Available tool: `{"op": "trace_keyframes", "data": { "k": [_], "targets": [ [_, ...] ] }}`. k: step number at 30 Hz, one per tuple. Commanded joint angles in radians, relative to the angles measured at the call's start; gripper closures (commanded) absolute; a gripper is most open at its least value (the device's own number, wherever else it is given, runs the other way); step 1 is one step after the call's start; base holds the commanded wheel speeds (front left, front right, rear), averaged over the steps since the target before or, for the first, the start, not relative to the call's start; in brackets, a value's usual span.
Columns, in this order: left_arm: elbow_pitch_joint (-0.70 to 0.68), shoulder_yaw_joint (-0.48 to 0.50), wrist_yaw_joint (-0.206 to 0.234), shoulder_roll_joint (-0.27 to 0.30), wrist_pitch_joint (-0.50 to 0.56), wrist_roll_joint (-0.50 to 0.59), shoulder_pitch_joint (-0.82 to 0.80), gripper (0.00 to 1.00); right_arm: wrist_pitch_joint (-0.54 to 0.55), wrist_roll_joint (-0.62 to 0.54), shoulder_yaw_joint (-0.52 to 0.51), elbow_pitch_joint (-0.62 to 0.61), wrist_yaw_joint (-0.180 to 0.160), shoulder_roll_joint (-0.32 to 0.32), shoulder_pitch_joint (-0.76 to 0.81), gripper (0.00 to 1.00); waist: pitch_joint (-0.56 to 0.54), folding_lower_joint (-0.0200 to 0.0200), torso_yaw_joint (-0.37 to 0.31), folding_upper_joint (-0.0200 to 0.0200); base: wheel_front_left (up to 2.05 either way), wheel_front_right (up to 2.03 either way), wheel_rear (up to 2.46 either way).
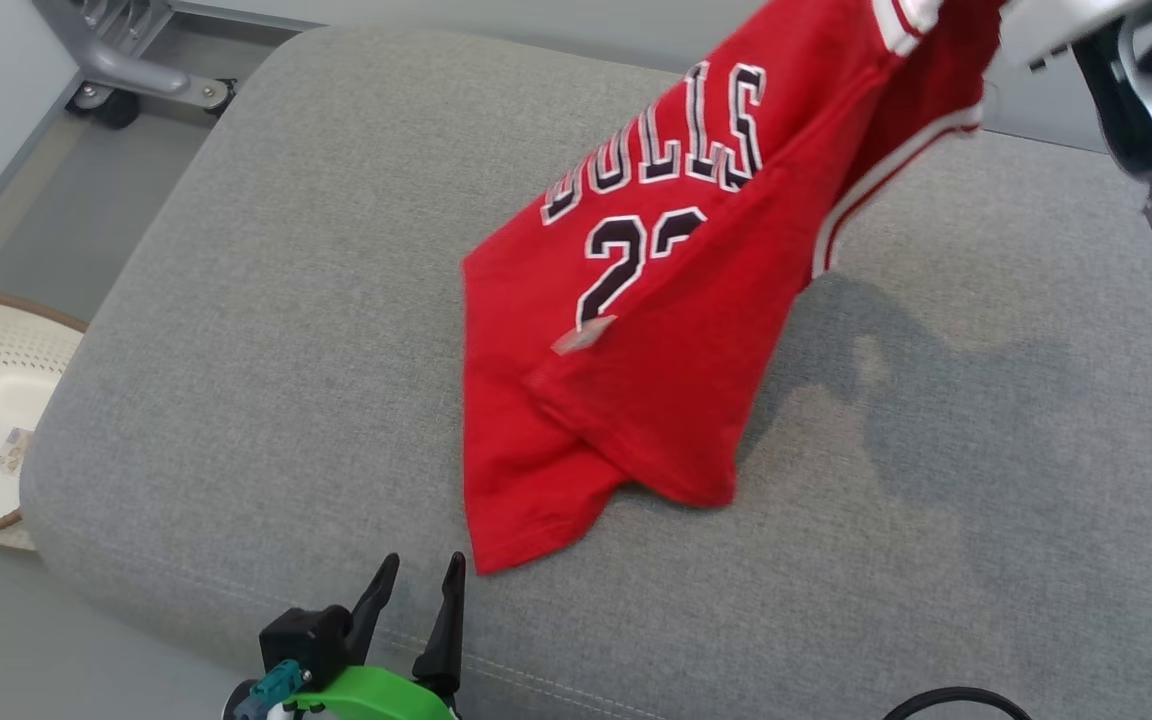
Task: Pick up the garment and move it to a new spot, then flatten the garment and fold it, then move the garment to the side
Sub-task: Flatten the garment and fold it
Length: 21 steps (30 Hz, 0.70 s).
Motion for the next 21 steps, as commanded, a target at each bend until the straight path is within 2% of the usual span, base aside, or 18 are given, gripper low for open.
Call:
{"op": "trace_keyframes", "data": {
  "k": [1,4,5,6,7,8,12,21],
  "targets": [
    [-0.003,0.007,0.001,0.003,0.0,0.008,-0.016,0.0,-0.002,0.004,-0.003,0.004,-0.001,-0.023,0.054,1.0,0.01,0.0,-0.029,0.0,0.0,0.0,0.0],
    [-0.004,0.019,-0.001,0.003,0.0,0.018,-0.019,0.0,-0.002,0.038,-0.027,0.054,-0.001,-0.068,0.19,1.0,0.008,0.0,-0.057,0.0,0.0,0.0,0.0],
    [-0.005,0.025,-0.002,0.002,0.0,0.022,-0.021,0.0,-0.003,0.052,-0.044,0.068,-0.001,-0.074,0.23,0.97,0.007,0.0,-0.066,0.0,0.0,0.0,0.0],
    [-0.007,0.029,-0.004,0.002,0.0,0.026,-0.025,0.0,-0.003,0.056,-0.064,0.087,-0.001,-0.084,0.272,0.64,0.007,0.0,-0.075,0.0,0.0,0.0,0.0],
    [-0.007,0.029,-0.004,0.002,0.0,0.026,-0.025,0.0,-0.003,0.056,-0.064,0.087,-0.001,-0.084,0.272,0.64,0.007,0.0,-0.075,0.0,0.0,0.0,0.0],
    [-0.007,0.032,-0.006,0.002,0.0,0.029,-0.026,0.0,-0.003,0.058,-0.085,0.112,-0.001,-0.091,0.323,0.0,0.005,0.0,-0.083,0.0,0.0,0.0,0.0],
    [-0.013,0.042,-0.009,0.003,0.0,0.042,-0.03,0.0,-0.002,0.085,-0.198,0.16,-0.001,-0.069,0.5,0.0,-0.006,0.0,-0.119,0.0,0.0,0.0,0.0],
    [-0.028,0.071,-0.019,0.002,0.0,0.075,-0.036,0.0,-0.002,0.039,-0.384,0.039,-0.001,0.07,0.782,0.0,-0.057,0.0,-0.217,0.0,0.0,0.0,0.0]
  ]
}}
